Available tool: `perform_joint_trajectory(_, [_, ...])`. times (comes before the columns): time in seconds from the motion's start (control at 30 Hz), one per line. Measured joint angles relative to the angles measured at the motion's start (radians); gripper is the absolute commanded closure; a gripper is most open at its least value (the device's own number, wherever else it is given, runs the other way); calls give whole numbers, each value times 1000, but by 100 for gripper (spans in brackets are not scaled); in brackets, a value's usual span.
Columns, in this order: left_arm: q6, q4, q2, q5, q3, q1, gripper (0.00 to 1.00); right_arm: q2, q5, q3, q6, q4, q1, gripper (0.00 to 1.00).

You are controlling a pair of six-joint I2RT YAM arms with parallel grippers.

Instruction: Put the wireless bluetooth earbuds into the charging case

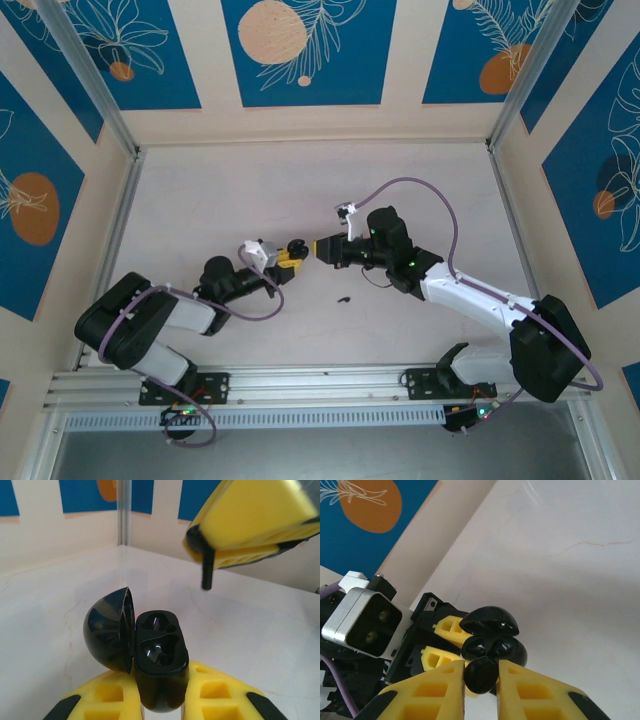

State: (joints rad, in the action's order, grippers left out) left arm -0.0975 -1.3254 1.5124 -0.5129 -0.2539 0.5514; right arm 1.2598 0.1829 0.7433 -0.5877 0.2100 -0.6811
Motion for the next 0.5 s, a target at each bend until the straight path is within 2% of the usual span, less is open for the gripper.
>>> perform_joint_trajectory(0.5, [1,-29,0,-18,-17,10,87,39,21,0,0,119,-27,79])
